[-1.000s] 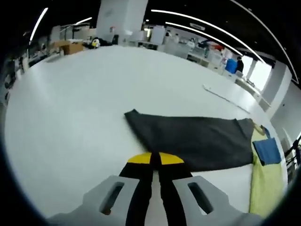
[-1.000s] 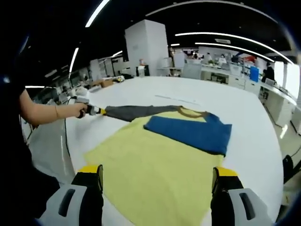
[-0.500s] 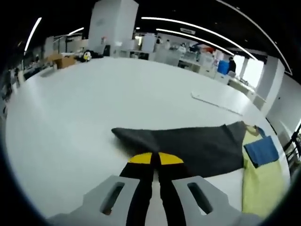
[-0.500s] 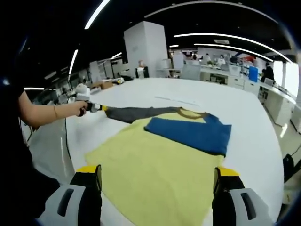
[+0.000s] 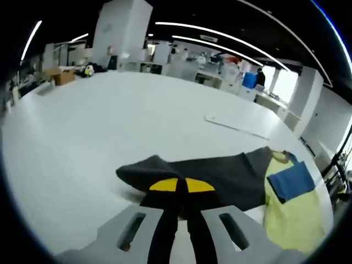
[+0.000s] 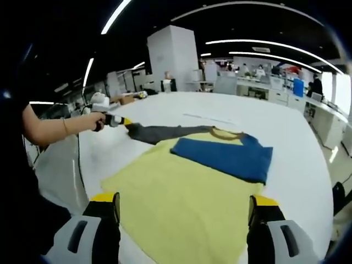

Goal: Fold the garment on the visible template until the final outline fits inside the template.

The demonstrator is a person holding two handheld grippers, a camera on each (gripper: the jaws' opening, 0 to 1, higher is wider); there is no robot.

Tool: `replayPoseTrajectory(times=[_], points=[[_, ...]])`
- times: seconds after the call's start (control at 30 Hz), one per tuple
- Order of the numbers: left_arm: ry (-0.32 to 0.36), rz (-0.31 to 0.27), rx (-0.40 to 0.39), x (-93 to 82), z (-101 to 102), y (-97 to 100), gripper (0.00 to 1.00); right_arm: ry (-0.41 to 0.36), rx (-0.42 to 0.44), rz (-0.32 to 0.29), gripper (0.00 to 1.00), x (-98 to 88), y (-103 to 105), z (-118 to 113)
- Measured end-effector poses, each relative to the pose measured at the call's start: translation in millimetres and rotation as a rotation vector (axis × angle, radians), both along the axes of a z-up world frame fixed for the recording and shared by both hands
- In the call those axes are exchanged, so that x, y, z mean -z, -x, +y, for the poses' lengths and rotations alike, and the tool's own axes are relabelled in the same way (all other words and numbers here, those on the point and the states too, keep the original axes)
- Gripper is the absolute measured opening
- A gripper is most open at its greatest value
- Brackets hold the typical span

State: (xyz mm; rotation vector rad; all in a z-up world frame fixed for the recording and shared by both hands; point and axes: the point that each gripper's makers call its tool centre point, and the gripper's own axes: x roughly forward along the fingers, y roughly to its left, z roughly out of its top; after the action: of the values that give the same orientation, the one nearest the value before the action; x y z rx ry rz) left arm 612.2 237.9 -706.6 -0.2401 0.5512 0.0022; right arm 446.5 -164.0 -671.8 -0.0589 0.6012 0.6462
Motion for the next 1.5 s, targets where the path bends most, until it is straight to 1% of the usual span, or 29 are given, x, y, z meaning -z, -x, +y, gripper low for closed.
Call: replayPoseTrajectory(times=[0.03, 0.07, 0.17, 0.27, 0.4, 0.63, 0.87, 1.03, 1.27, 1.5], points=[[0.020, -0.002, 0.002, -1.1, -3, -0.7, 0.00, -0.006, -0.002, -0.001, 0.97, -0.7, 0, 1], [0.023, -0.008, 0.009, -3.2, -6, -2.0, 0.00, -0.008, -0.004, -0.001, 0.97, -0.8, -1, 2], [0.012, -0.010, 0.025, -7.1, -14, -3.6, 0.00, -0.001, -0.008, 0.008, 0.97, 1.2, 0, 2], [0.024, -0.012, 0.055, -11.8, -26, -5.7, 0.00, 0.009, -0.010, 0.012, 0.96, 3.2, 0, 0], [0.035, -0.032, 0.083, -20.5, -40, -10.3, 0.00, 0.005, -0.007, 0.009, 0.96, 2.7, 1, -3], [0.052, -0.035, 0.081, -28.5, -51, -12.0, 0.00, 0.012, -0.004, 0.008, 0.96, 4.2, 1, -6], [0.088, -0.058, 0.099, -38.7, -67, -16.5, 0.00, -0.006, -0.001, 0.007, 0.95, 4.5, 1, -4], [0.115, -0.080, 0.147, -47.5, -86, -21.8, 0.00, -0.005, -0.007, 0.006, 0.95, 5.7, 2, -3], [0.127, -0.101, 0.196, -57.7, -110, -29.0, 0.00, 0.003, -0.008, 0.016, 0.95, 10.2, 4, -4], [0.144, -0.121, 0.251, -66.4, -142, -36.2, 0.00, -0.006, -0.008, 0.023, 0.95, 13.9, 5, -2]])
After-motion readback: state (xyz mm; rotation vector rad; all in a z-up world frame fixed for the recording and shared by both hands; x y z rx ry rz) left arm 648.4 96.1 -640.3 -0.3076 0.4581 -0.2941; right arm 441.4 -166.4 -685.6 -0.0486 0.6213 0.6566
